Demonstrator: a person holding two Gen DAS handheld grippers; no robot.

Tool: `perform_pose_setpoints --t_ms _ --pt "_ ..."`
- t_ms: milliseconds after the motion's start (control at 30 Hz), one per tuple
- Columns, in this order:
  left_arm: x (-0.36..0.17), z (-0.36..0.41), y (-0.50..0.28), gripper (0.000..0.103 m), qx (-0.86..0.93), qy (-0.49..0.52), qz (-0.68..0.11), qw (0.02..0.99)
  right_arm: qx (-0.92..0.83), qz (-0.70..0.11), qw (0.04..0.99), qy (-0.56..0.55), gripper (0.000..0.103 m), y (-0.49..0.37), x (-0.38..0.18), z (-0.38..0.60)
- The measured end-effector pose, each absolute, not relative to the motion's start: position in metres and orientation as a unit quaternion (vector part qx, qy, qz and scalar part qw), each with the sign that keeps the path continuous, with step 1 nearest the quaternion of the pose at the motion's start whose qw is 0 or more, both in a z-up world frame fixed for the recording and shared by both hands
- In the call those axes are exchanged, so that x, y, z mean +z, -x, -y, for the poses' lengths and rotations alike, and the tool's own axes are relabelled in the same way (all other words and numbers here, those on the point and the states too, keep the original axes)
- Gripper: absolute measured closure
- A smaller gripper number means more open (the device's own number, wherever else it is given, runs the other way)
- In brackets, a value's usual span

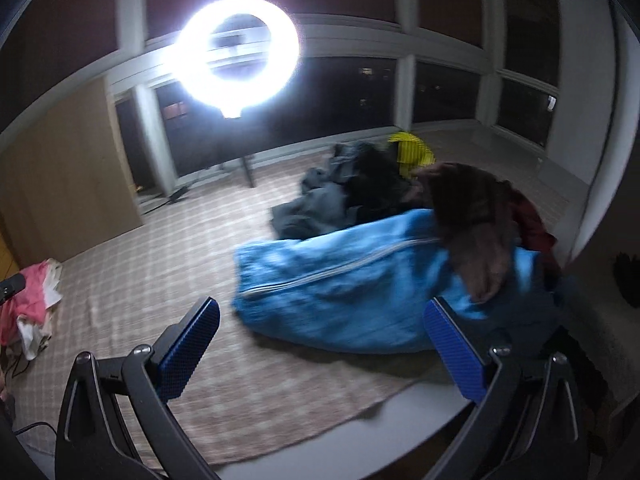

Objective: Fold clothes
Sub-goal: 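Grasp the brown fleece garment with the right gripper and lift it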

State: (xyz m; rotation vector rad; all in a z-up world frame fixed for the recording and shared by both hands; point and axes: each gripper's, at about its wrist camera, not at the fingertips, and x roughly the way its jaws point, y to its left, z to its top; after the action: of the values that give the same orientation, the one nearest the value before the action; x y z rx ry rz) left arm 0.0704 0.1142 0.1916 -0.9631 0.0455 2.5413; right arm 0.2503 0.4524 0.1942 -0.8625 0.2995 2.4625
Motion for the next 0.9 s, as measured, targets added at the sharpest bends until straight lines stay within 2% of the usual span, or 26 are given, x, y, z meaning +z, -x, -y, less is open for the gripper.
perform_pose_setpoints --t_ms 333,533,667,900 --pt "0.228 -0.232 -0.06 0.002 0.923 0.326 -0.029 0.202 0.903 -0.163 0.275 0.286 0.0 -0.272 0.203 -0.626" --pt "0.254 -0.301 -0.048 0.002 0.925 0.314 -0.006 0.214 0.913 -0.134 0.266 0.28 0.0 -0.254 0.222 -0.719" --pt "0.261 -0.334 -0.048 0.002 0.924 0.311 -0.009 0.221 0.912 -0.122 0.185 0.344 0.0 -0.217 0.211 -0.764" --pt "0.247 -0.353 -0.05 0.002 0.922 0.33 -0.023 0.2 0.889 -0.088 0.117 0.434 0.0 -0.154 0.156 -0.783"
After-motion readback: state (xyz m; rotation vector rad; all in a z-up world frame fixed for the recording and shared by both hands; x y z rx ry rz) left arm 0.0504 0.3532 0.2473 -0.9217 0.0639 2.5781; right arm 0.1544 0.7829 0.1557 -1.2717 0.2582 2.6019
